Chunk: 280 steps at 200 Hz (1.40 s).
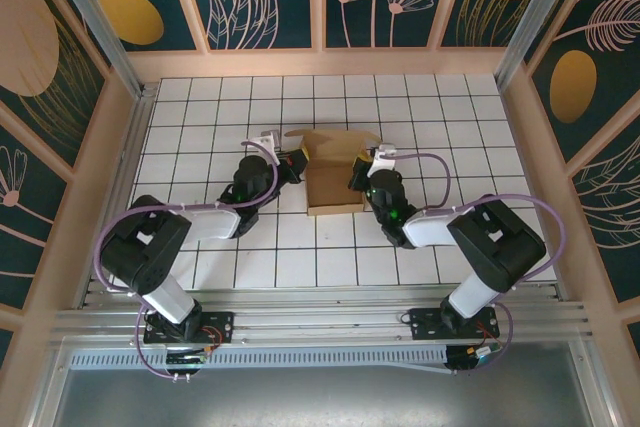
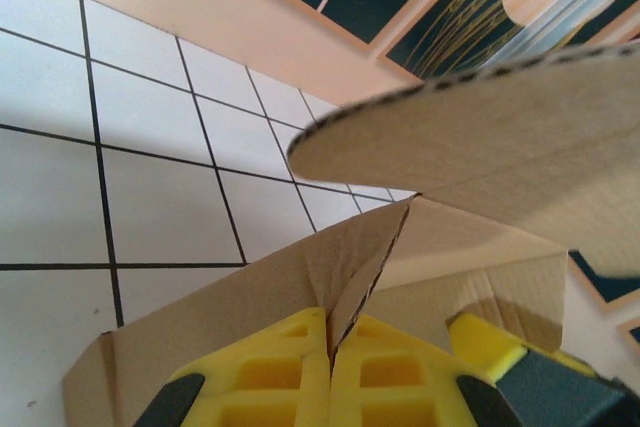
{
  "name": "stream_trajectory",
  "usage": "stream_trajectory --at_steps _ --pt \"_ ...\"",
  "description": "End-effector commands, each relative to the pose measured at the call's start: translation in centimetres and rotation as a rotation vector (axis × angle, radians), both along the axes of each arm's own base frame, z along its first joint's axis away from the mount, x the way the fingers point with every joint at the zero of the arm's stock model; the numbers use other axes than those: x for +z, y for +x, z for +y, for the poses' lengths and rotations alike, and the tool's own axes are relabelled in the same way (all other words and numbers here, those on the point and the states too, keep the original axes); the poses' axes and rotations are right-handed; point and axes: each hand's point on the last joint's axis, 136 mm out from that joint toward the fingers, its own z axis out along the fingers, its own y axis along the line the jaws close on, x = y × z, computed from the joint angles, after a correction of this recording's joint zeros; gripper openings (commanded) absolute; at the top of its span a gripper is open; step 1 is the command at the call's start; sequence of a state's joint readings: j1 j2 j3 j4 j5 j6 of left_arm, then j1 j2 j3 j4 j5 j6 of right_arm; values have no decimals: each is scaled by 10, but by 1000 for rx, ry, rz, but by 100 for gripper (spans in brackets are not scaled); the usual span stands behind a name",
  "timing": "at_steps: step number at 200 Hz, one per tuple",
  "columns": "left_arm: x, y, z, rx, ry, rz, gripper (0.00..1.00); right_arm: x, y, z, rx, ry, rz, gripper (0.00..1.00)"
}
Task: Fold the paper box
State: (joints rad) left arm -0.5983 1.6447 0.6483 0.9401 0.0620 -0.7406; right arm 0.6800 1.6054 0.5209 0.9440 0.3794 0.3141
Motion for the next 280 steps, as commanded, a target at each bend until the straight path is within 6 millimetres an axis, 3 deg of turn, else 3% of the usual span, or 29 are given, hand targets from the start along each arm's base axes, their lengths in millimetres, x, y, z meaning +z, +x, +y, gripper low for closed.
stream_trajectory --at_steps 1,5,24,70,73,83,172,233,241,280 --pt "-39 -24 -26 -86 -42 163 0 -78 -42 6 128 -121 233 1" --pt "-52 -26 -29 -92 -28 190 0 -80 -43 6 129 -123 237 1" --pt "-64 -38 -35 -103 -16 217 0 -84 -47 3 133 -123 244 1" --pt "-95 -53 -14 -56 94 268 0 -91 -56 -2 135 -97 260 1" --pt "-87 -53 -13 -55 85 253 0 -91 -56 -2 135 -97 261 1" --pt "-89 -56 -8 -49 97 255 0 -92 -57 -3 132 -96 262 1" --pt "-146 -88 7 -66 179 459 0 -104 -69 -8 142 -108 288 2" --pt "-158 -98 15 -48 173 510 0 -116 -82 -8 167 -125 316 5" --pt "-172 -103 20 -42 199 547 0 -118 -84 -9 167 -128 321 5" --pt "-195 -115 36 -11 266 608 0 -117 -91 -14 166 -112 327 9"
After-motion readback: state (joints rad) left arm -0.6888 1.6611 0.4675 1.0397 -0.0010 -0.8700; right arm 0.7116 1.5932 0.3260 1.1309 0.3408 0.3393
